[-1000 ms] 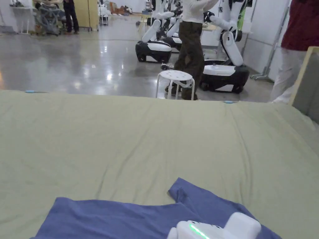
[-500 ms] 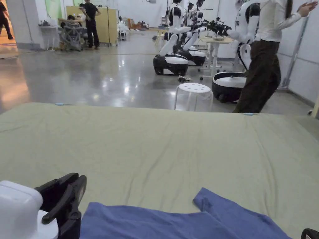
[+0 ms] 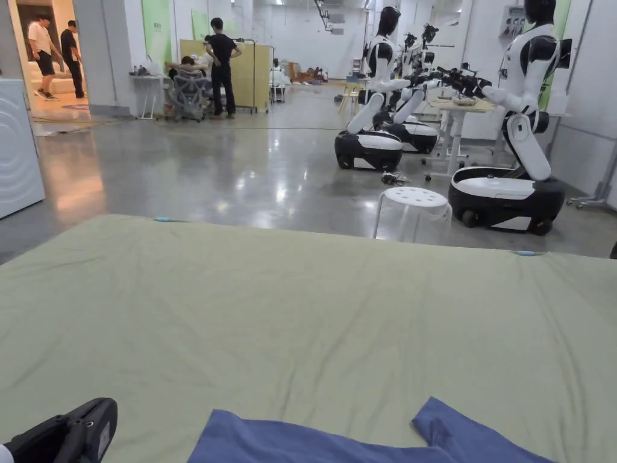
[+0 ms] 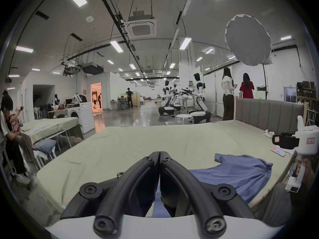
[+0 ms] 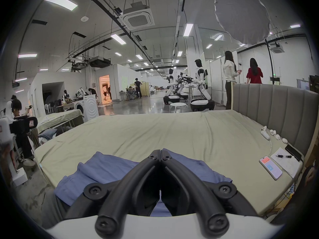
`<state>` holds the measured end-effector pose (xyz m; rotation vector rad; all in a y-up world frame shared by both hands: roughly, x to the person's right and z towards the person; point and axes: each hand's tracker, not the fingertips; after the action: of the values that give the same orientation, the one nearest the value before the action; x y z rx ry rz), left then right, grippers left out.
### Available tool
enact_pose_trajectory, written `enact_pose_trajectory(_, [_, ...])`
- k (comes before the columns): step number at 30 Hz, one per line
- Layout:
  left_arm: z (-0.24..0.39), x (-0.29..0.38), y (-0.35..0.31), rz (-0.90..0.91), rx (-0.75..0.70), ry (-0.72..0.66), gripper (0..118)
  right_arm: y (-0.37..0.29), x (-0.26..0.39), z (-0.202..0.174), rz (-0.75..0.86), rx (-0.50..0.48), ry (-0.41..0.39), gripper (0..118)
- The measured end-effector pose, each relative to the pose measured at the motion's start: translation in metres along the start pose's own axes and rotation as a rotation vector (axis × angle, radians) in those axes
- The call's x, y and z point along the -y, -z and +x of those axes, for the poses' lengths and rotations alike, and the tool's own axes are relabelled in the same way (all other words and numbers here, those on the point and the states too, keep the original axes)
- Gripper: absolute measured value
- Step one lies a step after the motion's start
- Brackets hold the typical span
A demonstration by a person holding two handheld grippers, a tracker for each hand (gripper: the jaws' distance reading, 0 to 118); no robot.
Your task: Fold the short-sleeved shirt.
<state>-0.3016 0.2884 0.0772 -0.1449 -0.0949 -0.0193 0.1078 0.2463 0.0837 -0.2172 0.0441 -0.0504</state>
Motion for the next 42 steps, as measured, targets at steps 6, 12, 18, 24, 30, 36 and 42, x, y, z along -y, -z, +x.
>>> enact_pose_trajectory(6, [-0.012, 0.001, 0.056, -0.160, 0.179, -0.115, 4, -0.002, 0.007, 0.007, -0.020, 0.005, 0.006, 0])
enact_pose_trajectory(12, [-0.023, 0.017, 0.182, -0.445, 0.276, -0.189, 55, -0.006, 0.021, 0.020, -0.041, 0.036, 0.045, 0])
enact_pose_trajectory(18, [-0.026, 0.078, 0.323, -0.820, 0.169, -0.222, 55, -0.001, 0.035, 0.036, -0.097, 0.047, 0.068, 0])
enact_pose_trajectory(24, [-0.022, 0.118, 0.359, -0.924, 0.102, -0.211, 48, -0.001, 0.049, 0.061, -0.176, 0.114, 0.102, 0])
enact_pose_trajectory(30, [0.005, 0.120, 0.364, -0.925, 0.132, -0.090, 7, 0.003, 0.053, 0.082, -0.196, 0.159, 0.191, 0])
enact_pose_trajectory(36, [-0.005, 0.121, 0.371, -0.946, 0.127, -0.120, 6, 0.017, 0.049, 0.097, -0.291, 0.236, 0.213, 12])
enact_pose_trajectory(42, [0.002, 0.119, 0.362, -0.938, 0.121, -0.116, 6, 0.041, 0.076, 0.133, -0.420, 0.295, 0.364, 70])
